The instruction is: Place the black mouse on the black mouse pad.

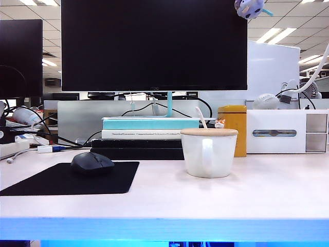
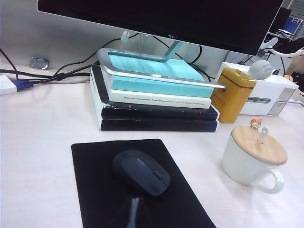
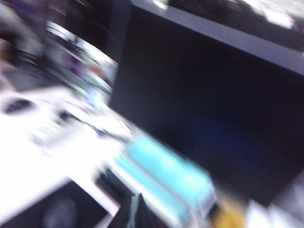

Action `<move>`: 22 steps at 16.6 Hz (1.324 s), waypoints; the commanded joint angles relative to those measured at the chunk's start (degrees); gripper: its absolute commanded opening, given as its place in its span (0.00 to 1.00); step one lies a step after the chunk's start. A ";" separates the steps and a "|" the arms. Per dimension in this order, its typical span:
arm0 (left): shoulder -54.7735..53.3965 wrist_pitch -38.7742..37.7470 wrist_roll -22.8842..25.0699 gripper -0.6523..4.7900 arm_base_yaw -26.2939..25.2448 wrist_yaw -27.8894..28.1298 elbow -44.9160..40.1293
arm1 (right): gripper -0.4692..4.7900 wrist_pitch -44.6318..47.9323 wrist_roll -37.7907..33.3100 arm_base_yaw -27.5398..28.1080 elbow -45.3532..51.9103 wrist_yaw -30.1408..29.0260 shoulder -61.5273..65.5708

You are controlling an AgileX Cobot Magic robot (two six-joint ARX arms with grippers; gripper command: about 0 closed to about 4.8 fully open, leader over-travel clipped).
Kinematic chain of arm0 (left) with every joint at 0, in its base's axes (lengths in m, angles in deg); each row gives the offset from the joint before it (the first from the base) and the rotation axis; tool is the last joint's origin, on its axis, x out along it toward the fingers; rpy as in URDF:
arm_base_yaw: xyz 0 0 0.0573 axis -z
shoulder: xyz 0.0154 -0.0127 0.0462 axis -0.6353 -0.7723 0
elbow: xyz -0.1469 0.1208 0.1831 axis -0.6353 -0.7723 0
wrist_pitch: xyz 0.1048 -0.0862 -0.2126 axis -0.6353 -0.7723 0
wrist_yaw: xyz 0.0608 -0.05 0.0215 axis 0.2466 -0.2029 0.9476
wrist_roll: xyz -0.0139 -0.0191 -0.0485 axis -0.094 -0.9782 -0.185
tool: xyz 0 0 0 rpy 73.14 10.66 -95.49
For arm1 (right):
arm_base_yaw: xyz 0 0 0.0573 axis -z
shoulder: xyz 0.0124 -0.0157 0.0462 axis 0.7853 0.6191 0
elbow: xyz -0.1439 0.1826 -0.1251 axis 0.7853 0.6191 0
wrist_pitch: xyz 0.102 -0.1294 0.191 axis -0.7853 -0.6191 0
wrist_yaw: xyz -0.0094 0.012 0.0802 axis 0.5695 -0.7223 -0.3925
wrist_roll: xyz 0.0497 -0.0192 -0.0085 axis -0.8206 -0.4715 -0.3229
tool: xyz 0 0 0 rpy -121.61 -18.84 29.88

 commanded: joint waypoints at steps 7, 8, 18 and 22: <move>0.04 0.66 0.09 0.11 -0.04 -0.13 0.13 | 0.08 19.45 -6.93 18.91 45.92 -0.22 -27.82; 0.04 0.68 0.09 0.11 -0.04 -0.11 0.13 | 0.08 21.35 -6.93 19.87 50.42 -0.20 -30.58; 0.09 0.70 0.09 0.11 -0.04 -0.13 0.13 | 0.08 21.44 -12.37 28.81 71.21 0.20 -47.71; 0.09 0.70 0.09 0.11 -0.04 -0.13 0.13 | 0.08 18.64 -12.44 28.79 73.85 0.35 -47.78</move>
